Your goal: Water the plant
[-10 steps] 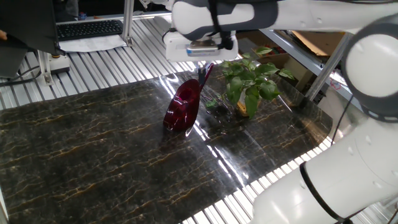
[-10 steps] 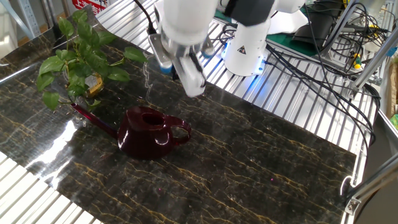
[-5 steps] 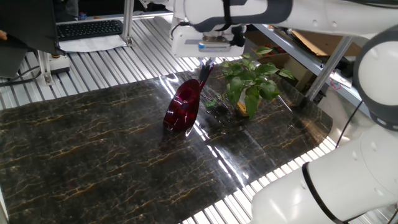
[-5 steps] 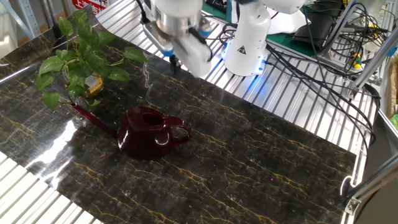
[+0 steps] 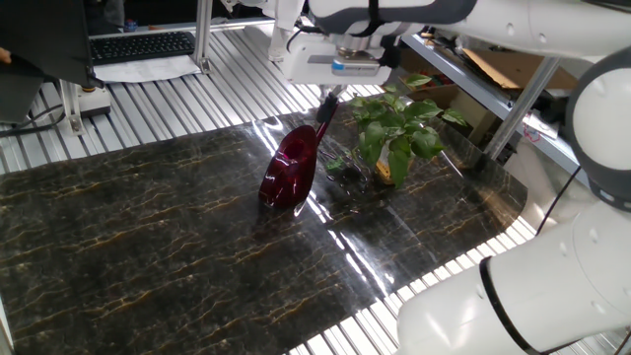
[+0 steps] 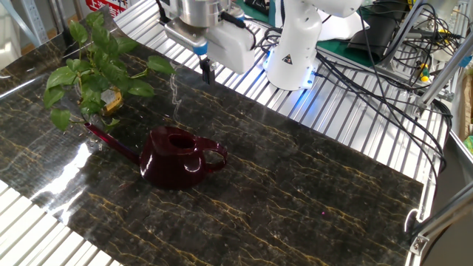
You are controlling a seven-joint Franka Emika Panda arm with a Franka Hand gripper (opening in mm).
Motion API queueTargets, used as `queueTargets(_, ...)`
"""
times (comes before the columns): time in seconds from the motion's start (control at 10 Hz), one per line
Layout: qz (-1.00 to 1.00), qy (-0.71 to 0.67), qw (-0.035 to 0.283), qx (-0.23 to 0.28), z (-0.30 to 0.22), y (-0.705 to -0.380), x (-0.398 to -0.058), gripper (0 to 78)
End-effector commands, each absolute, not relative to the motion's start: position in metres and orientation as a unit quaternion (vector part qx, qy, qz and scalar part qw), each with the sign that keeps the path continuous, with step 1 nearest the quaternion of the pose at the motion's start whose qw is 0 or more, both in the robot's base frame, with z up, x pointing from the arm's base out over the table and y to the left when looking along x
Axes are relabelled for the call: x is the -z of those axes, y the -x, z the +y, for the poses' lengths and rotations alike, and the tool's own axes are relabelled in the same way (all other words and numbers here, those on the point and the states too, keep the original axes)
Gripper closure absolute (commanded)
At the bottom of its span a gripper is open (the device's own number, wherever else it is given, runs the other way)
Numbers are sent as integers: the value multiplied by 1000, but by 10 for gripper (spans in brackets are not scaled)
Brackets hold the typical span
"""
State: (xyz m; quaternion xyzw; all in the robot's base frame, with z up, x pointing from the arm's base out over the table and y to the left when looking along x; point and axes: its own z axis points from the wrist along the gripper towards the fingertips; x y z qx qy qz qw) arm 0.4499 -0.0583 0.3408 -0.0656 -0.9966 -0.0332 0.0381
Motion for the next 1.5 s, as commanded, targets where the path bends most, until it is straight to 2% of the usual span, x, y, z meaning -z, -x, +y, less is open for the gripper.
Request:
queueTargets(0.1,-998,38,35,48,-59,-453,-345,764)
queueTargets(0.8,-999,27,30,36,-65,-462,-341,764)
queueTargets(1.5,-999,25,31,26,-72,-475,-352,764)
